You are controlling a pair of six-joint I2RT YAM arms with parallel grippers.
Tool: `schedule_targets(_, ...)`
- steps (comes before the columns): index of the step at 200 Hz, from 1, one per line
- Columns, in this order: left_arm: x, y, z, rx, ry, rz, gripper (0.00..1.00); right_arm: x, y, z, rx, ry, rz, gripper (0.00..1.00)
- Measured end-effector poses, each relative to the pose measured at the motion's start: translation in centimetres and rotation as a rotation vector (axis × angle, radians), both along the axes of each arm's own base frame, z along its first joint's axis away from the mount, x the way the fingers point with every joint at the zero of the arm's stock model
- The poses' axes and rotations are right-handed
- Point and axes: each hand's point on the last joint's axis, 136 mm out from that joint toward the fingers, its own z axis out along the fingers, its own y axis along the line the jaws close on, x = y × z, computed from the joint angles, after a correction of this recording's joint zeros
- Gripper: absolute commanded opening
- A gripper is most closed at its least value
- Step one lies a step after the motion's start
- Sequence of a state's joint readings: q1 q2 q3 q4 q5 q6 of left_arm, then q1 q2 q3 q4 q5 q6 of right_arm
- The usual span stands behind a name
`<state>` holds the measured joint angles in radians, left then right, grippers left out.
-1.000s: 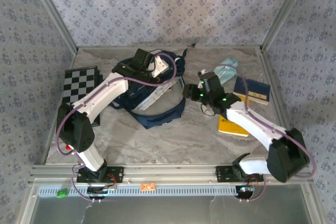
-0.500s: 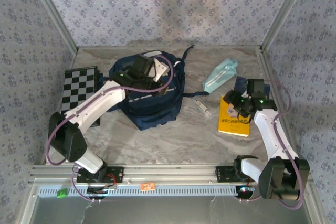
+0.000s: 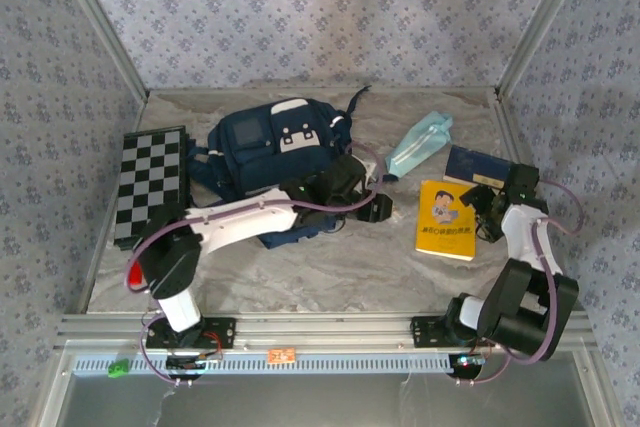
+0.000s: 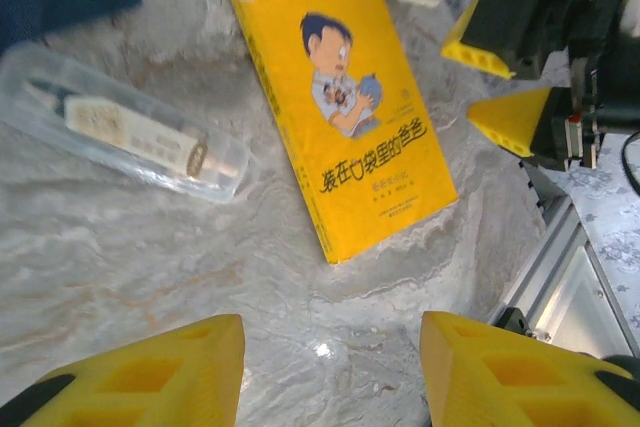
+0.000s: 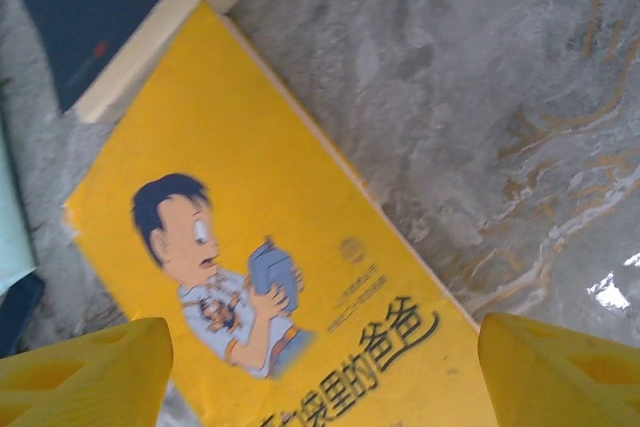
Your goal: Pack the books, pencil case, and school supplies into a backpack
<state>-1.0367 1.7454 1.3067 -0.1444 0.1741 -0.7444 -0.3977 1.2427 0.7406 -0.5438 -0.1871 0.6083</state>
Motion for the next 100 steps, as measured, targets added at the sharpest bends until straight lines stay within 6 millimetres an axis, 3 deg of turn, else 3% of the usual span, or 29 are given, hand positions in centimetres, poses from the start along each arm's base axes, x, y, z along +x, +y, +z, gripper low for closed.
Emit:
schedule_targets(43, -0.7, -1.5, -2.7, 0.009, 0.071, 0.041, 0.5, 0.0, 0.3, -2.8, 0.031, 0.056, 0.007, 0.82)
schedule_targets(100, 0.3, -1.5, -5.8, 0.059, 0.083, 0.091, 0.51, -1.3, 4.0, -4.3, 0.078, 0.091, 0.117, 0.77)
